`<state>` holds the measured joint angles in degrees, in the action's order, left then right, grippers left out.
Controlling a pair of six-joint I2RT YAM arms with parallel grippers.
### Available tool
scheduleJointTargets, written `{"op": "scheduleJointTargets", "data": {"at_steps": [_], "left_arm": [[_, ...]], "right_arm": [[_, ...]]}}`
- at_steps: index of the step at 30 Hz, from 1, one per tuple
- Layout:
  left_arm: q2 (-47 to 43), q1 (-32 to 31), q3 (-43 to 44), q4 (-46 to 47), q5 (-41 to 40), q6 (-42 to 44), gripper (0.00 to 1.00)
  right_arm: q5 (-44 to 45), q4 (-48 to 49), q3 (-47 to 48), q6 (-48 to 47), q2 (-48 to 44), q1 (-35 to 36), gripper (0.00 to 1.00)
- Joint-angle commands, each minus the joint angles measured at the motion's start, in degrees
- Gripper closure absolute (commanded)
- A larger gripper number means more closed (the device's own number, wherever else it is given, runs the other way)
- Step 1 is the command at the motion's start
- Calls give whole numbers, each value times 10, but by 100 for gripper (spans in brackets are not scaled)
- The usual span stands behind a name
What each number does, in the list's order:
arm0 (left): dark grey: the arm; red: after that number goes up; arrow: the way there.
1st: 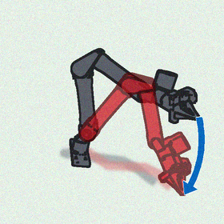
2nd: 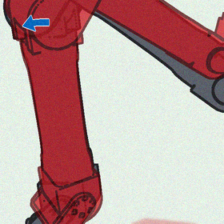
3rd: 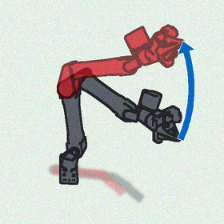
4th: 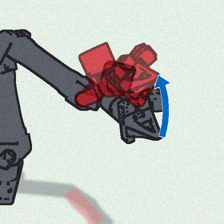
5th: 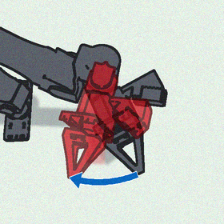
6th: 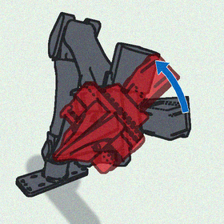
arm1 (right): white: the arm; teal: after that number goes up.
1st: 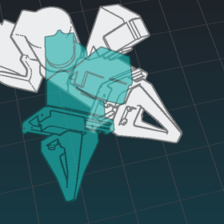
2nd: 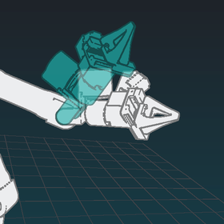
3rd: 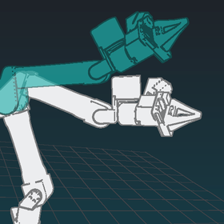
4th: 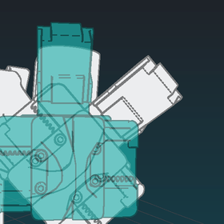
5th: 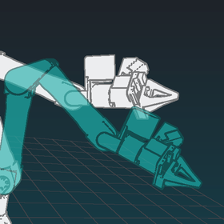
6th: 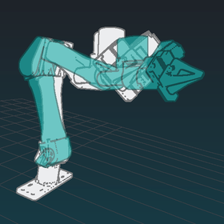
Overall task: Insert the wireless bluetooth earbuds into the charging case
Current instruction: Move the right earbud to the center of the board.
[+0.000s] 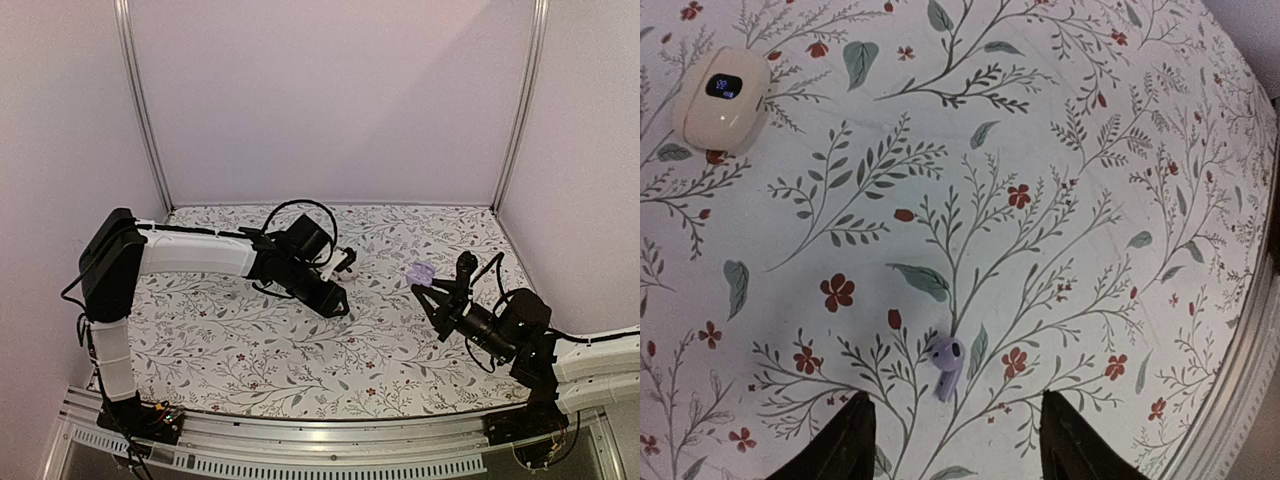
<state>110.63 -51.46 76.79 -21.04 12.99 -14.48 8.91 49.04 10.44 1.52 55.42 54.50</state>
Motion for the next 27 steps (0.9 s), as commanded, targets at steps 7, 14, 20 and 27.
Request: {"op": "scheduleJointTargets", "data": {"at_steps": [7,14,20,27], "left_arm": [[107,-12,133,-156,-12,54,59],[164,-27,209,-200,-14,66,66],[186,-32,237,-225,-27,69,69],[211,-45,258,-253,-68,80,78]], "right_arm": [[24,-41,-18,9,-63,-9,100],[24,-46,-19,9,-68,-10,100],[27,-46,-19,6,-71,-10,100],[27,-44,-20,6,-67,-10,100]]}}
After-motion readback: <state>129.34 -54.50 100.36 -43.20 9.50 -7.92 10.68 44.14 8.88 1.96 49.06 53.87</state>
